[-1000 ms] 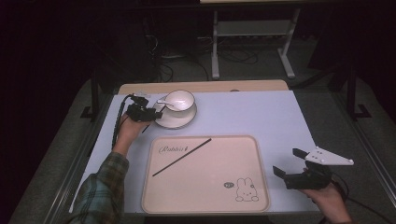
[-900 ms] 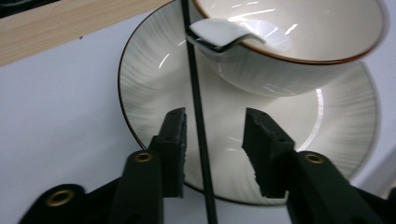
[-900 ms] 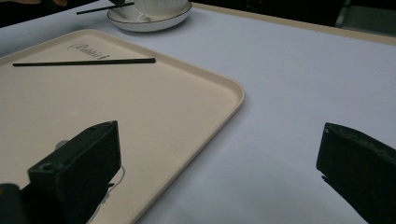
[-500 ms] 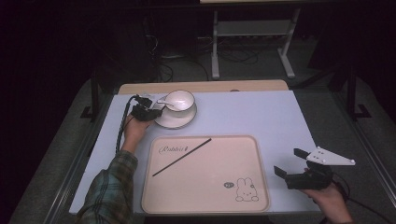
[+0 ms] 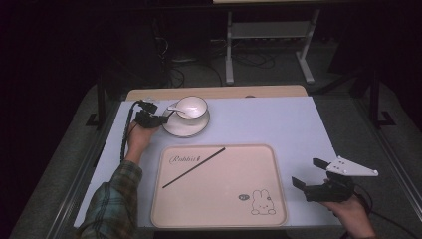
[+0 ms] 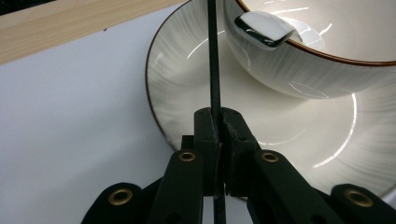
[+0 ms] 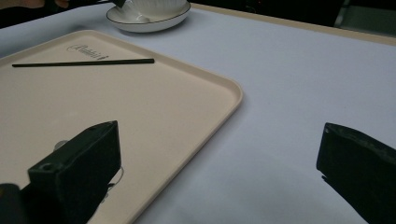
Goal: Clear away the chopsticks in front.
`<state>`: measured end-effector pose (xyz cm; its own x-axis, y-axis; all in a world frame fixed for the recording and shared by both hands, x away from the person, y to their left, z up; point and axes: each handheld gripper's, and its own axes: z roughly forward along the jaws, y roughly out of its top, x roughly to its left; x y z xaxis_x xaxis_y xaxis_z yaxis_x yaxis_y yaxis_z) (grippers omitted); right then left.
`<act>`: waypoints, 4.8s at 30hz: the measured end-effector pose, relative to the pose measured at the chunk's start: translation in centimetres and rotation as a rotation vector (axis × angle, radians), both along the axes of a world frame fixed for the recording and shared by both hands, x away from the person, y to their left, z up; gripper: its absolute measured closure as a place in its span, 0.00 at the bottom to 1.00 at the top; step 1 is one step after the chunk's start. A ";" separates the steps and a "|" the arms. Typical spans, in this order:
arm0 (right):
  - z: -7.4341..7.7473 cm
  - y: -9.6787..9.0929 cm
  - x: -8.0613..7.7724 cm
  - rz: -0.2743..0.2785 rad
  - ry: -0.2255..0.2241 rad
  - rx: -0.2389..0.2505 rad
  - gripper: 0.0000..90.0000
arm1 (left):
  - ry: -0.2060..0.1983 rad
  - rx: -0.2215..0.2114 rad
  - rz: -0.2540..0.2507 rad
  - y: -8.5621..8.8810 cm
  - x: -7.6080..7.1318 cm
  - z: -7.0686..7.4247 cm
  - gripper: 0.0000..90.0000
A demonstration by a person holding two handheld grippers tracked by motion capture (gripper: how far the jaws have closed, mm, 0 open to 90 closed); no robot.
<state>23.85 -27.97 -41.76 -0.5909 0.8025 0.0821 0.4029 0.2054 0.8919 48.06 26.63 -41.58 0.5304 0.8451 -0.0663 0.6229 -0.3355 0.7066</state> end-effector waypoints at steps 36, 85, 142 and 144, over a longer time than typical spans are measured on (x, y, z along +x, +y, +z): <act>0.2 0.6 -0.3 0.022 -0.011 -0.016 0.00 | 0.058 -0.072 -0.013 5.3 -13.1 1.5 0.95; 0.1 0.7 -0.2 0.029 -0.003 -0.017 0.00 | 0.128 0.052 -0.360 -10.2 -15.9 -2.0 0.94; 0.1 0.0 -0.6 0.002 -0.005 -0.010 0.00 | 0.096 0.040 -0.377 -13.6 -9.5 -2.3 0.99; 0.1 0.0 -0.6 0.002 -0.006 -0.010 0.00 | 0.098 0.044 -0.368 -12.7 -9.8 -2.3 0.99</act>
<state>23.22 -28.00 -41.66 -0.5928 0.8022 0.0704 0.3975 0.2155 0.8920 38.24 13.89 -43.86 0.7921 0.6022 -0.1000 0.5190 -0.5781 0.6296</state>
